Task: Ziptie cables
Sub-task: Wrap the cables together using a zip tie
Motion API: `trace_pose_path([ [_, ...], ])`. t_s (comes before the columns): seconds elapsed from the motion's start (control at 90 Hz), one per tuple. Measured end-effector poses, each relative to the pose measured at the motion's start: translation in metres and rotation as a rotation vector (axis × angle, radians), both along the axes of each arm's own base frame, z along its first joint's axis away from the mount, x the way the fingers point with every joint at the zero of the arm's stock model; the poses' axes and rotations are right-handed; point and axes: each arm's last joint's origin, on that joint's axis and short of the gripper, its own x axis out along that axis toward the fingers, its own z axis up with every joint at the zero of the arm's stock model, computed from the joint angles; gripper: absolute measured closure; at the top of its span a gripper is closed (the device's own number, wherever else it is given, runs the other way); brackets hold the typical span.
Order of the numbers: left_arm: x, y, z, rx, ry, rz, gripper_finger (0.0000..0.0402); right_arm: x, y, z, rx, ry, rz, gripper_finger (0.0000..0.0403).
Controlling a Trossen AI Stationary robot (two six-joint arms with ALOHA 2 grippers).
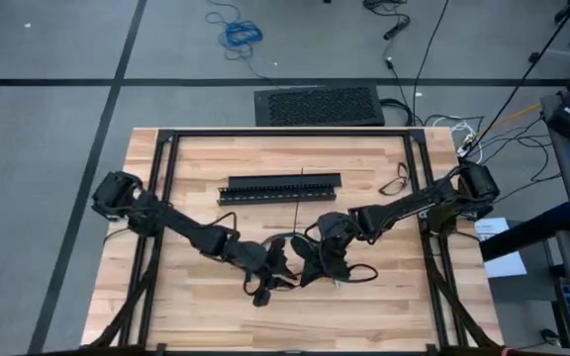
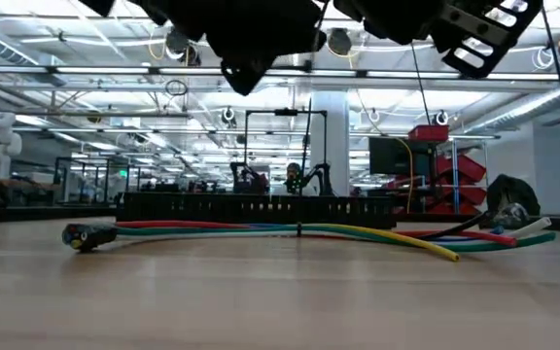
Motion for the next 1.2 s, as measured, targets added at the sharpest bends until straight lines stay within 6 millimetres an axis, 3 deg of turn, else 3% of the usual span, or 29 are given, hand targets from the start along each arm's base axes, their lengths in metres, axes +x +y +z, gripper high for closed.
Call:
trace_pose_path([
  [0.189,0.002,0.000,0.007,-0.063,-0.057,-0.081,0.0319,0.001,0.000,0.001,-0.008,-0.024,-0.005,0.0403],
  [0.467,0.001,0.001,0.003,-0.051,-0.007,-0.085,0.0322,0.002,-0.001,0.001,-0.031,-0.034,-0.042,0.0403],
  [0.733,0.000,0.003,0.000,-0.041,0.020,-0.077,0.0390,0.002,-0.001,0.002,-0.036,-0.044,-0.060,0.0403],
  [0.878,0.001,0.005,0.000,-0.031,0.019,-0.058,0.0398,0.002,-0.001,0.002,-0.017,-0.027,-0.070,0.0403],
  [1.1,0.001,0.010,-0.004,0.041,0.046,0.071,0.0400,0.003,0.000,0.004,0.190,0.166,-0.187,0.0394],
  [1.2,-0.001,0.013,-0.006,0.085,0.071,0.132,0.0400,0.001,0.006,0.001,0.212,0.244,-0.393,0.0372],
])
